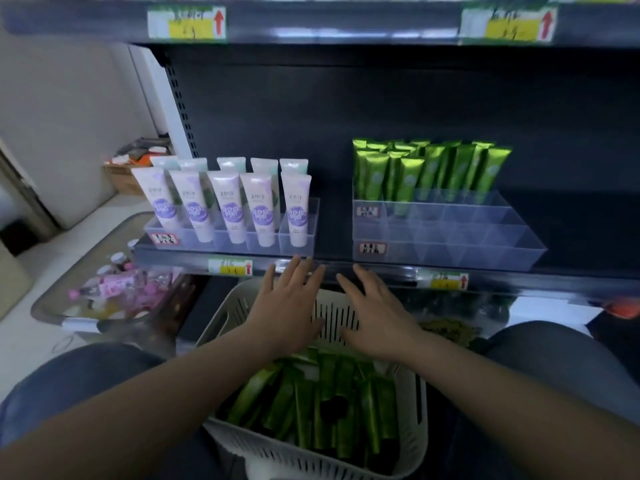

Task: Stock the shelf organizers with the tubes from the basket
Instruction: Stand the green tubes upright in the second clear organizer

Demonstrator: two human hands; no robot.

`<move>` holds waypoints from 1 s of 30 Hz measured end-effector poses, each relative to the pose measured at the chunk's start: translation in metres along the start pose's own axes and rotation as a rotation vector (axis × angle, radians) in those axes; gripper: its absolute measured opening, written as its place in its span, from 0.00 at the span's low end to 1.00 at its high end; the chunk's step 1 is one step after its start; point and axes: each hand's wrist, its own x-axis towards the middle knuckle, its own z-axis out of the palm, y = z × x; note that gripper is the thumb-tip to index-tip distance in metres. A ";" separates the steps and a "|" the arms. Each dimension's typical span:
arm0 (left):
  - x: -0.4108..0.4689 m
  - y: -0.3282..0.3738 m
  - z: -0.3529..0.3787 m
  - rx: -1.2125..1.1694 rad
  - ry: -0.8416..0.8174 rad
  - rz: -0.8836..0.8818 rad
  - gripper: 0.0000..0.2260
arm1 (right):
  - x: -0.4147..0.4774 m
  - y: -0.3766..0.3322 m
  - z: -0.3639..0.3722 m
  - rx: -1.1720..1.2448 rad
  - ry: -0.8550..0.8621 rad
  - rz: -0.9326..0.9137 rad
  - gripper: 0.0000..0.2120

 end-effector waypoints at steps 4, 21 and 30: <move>-0.009 0.001 0.021 -0.062 -0.057 -0.017 0.38 | -0.002 0.004 0.021 0.044 -0.057 -0.012 0.43; -0.015 -0.025 0.115 -0.287 -0.395 -0.042 0.36 | 0.015 0.046 0.093 0.156 -0.376 0.155 0.32; 0.018 -0.015 0.153 -0.392 -0.566 -0.054 0.28 | 0.049 0.053 0.120 0.171 -0.513 0.160 0.14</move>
